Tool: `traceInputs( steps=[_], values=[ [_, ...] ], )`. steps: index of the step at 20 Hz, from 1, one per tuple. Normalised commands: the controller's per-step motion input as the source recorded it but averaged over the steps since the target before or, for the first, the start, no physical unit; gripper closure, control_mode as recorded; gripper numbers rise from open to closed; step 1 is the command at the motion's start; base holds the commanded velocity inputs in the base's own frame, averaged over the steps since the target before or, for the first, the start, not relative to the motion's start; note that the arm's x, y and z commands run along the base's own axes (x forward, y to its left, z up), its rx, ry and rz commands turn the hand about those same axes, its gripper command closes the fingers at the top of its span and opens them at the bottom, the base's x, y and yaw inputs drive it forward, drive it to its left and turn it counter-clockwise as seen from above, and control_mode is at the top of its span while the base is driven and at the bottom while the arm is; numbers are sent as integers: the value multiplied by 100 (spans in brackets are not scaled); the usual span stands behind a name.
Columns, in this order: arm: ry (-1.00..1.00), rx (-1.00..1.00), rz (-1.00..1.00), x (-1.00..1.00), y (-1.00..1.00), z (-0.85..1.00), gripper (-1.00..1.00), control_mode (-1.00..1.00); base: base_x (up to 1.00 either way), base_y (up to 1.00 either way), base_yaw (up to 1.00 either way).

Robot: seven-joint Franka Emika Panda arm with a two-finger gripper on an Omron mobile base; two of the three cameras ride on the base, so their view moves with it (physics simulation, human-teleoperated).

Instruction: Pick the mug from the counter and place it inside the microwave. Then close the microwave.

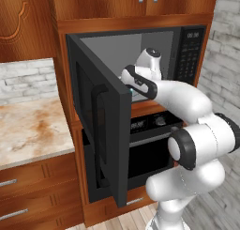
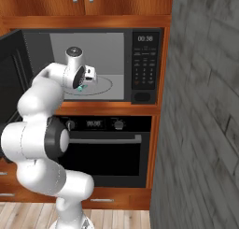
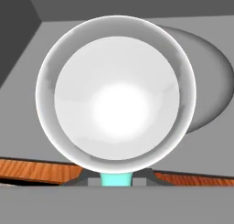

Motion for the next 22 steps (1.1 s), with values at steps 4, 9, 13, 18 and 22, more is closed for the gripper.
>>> traceInputs(
  steps=[4, 9, 13, 18, 22],
  values=[
    [0, 0, 0, 26, 4, -9, 100, -100, 0, 0, 0],
    [0, 0, 0, 28, 1, -12, 100, -100, 0, 0, 0],
    [0, 0, 0, 26, 4, -12, 100, -100, 0, 0, 0],
    [0, 0, 0, 23, 6, -7, 100, -100, 0, 0, 0],
    [0, 0, 0, 22, 4, -5, 100, -100, 0, 0, 0]
  ],
)
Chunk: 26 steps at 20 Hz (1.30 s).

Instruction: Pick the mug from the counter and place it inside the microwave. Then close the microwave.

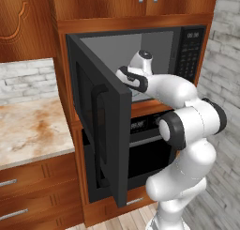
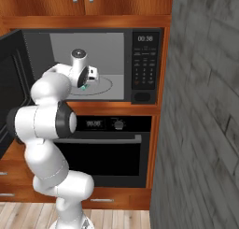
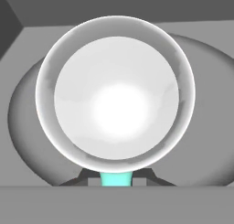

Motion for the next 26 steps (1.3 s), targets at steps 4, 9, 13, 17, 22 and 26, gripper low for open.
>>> traceInputs(
  steps=[4, 9, 13, 17, 22, 26],
  values=[
    [1, 0, 0, 20, 1, -4, 100, -100, 0, 0, 0],
    [0, 0, 0, 11, 2, -9, 100, -100, 0, 0, 0],
    [0, 0, 0, 4, 5, -15, 100, -100, 0, 0, 0],
    [0, -1, 0, 5, 4, -21, 100, -100, 0, 0, 0],
    [0, -2, 0, 12, 6, -21, 100, -100, 0, 0, 0],
    [1, -3, 0, 11, 2, -27, 100, -100, 0, 0, 0]
  ],
)
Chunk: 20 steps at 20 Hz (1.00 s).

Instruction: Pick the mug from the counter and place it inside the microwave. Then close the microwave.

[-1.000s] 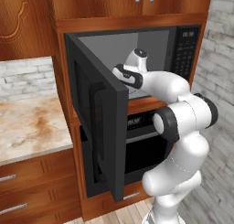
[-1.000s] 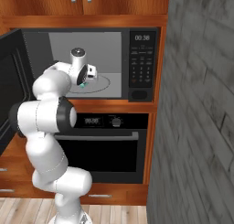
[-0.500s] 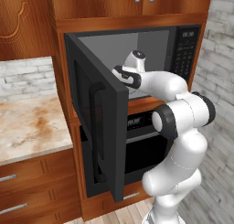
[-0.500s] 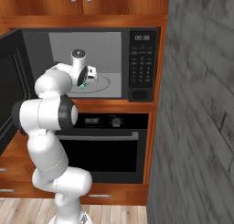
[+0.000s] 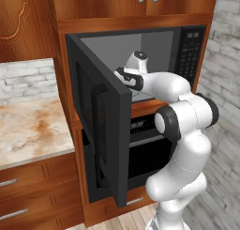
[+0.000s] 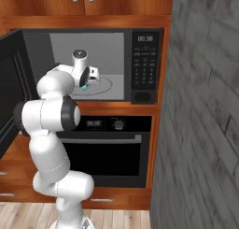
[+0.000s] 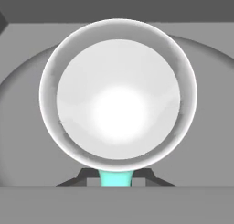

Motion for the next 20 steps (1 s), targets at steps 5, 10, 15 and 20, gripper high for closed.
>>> traceInputs(
  steps=[5, 10, 15, 20],
  values=[
    [1, 0, 0, 0, 0, 0, 100, -100, 0, 0, 0],
    [0, 0, 0, 0, 0, 0, -100, -100, 0, 0, 0],
    [0, 0, 0, 0, 0, 0, -100, -100, 0, 0, 0],
    [-1, 0, 0, -11, -6, 0, -100, -100, 0, 0, 0]
  ],
)
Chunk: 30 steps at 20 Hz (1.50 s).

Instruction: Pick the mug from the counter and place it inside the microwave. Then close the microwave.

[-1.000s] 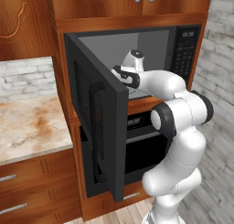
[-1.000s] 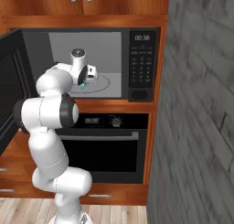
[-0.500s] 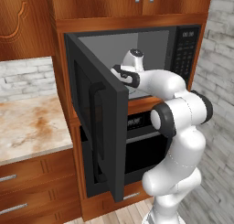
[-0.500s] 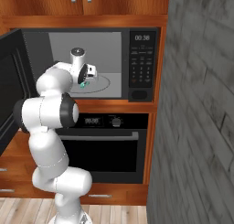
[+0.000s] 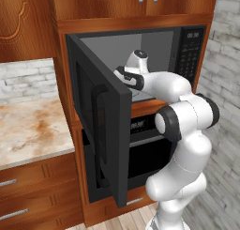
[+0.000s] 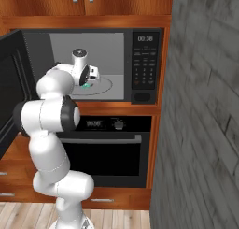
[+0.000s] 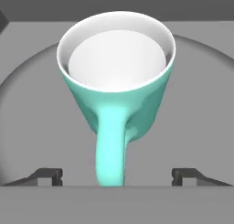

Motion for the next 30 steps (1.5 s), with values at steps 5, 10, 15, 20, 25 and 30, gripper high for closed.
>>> traceInputs(
  steps=[5, 10, 15, 20, 25, 30],
  values=[
    [-4, 0, 0, -38, -10, 0, -100, -100, 0, 0, 0],
    [-18, 0, 0, -70, 0, 0, -100, -100, 0, 0, 0],
    [-16, 0, 0, -73, 0, 10, -100, -100, 0, 0, 0],
    [-16, 0, 0, -83, -7, 16, -100, -100, 0, 0, 0],
    [-14, 0, 1, -61, -17, 43, -100, -100, 0, 0, 0],
    [-3, 0, 0, -65, -19, 57, -100, -100, 0, 0, 0]
  ],
)
